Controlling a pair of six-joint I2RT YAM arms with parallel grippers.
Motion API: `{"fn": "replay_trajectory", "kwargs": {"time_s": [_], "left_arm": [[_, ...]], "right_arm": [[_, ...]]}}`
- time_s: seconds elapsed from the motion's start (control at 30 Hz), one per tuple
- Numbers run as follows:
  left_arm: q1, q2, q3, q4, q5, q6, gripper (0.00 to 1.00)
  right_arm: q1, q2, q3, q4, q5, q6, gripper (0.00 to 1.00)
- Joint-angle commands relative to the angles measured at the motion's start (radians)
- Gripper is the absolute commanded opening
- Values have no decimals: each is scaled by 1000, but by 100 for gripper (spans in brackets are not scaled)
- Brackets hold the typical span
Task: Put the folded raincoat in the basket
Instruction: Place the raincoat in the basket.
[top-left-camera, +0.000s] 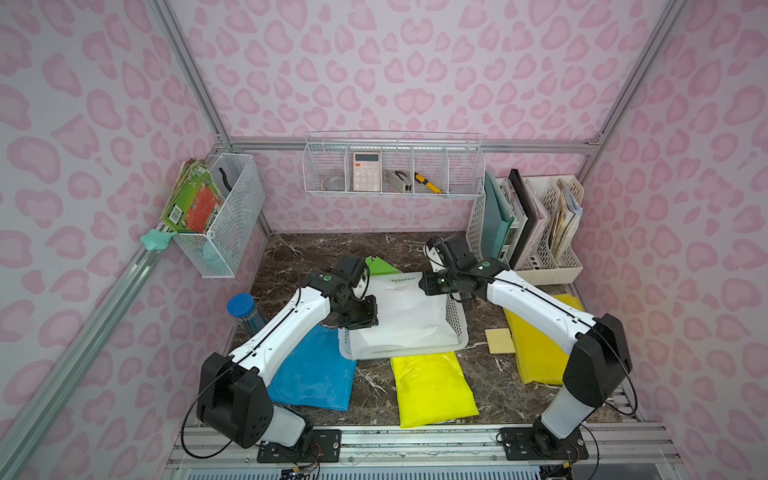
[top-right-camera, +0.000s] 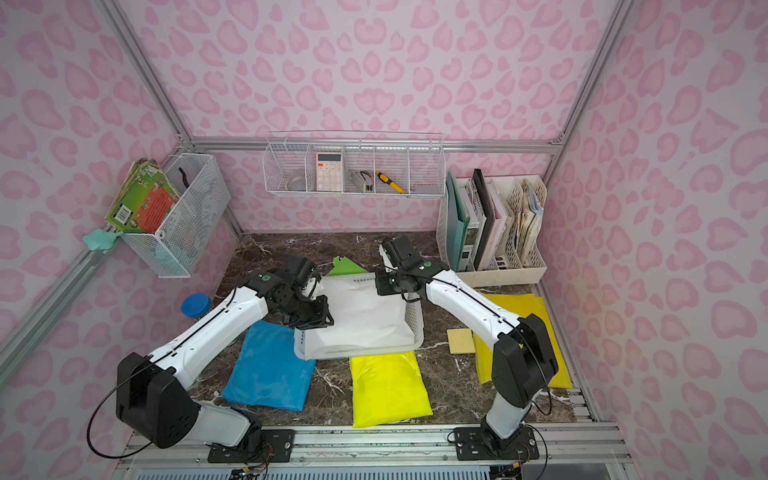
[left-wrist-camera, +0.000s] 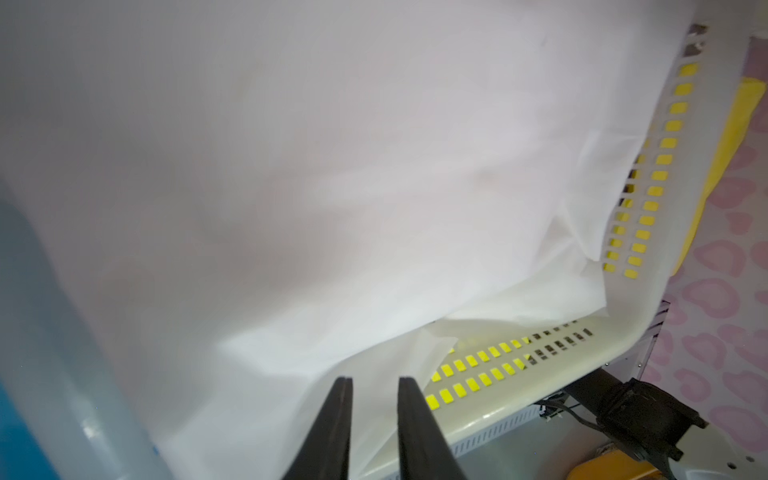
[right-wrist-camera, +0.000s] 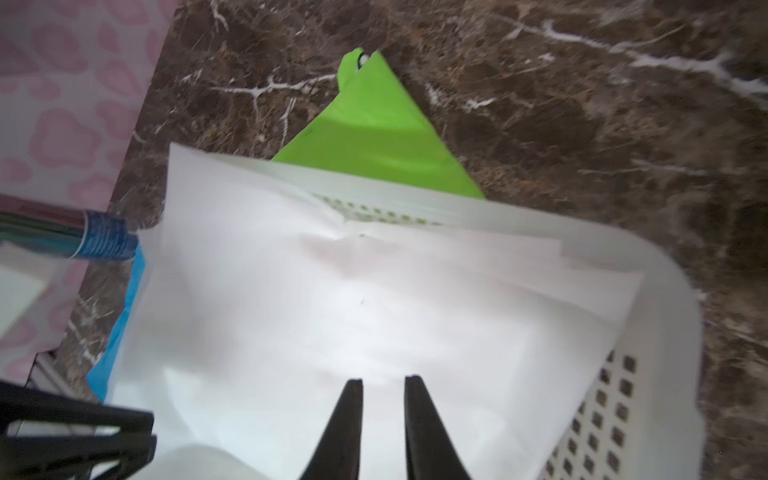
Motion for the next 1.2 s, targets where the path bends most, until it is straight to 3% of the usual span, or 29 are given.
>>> {"fn": "replay_trajectory", "kwargs": {"time_s": [0.0,0.1,0.23,0.33,0.5,0.57,0.67,0.7,0.77,0.9,1.03,1.17], "left_arm": [[5,64,92,-75,-135,-15,26],[41,172,142,-67,-159,-27,22],[86,309,204,-49,-185,-52,13],[106,360,209,-23,-231,-75,13],[112,363,198,5,-192,-71,16],[112,346,198,7,-188,-62,20],[111,313,213,-6,-172,-43,28],[112,299,222,-12,-167,-40,34],[113,262,243,-34,-142,-34,44],[113,139,216,-46,-73,-33,55],[113,-25,76,-44,-39,-51,63],[111,-160,-56,-50,3,-80,64]], "right_arm": [[17,-37,-115,-30,-59,62,19],[19,-64,-218,6,-36,94,16],[18,-50,-242,-36,108,97,14],[5,-17,-231,-71,215,90,12],[-2,3,-197,-106,397,84,5],[-13,9,-178,-110,382,77,5],[-9,-43,-177,-45,257,42,6],[-8,-69,-179,-21,206,34,9],[-8,-118,-175,13,103,25,24],[-12,-194,-173,-6,55,17,47],[-68,-253,-231,-39,90,4,60],[-133,-295,-334,-42,74,2,66]]}}
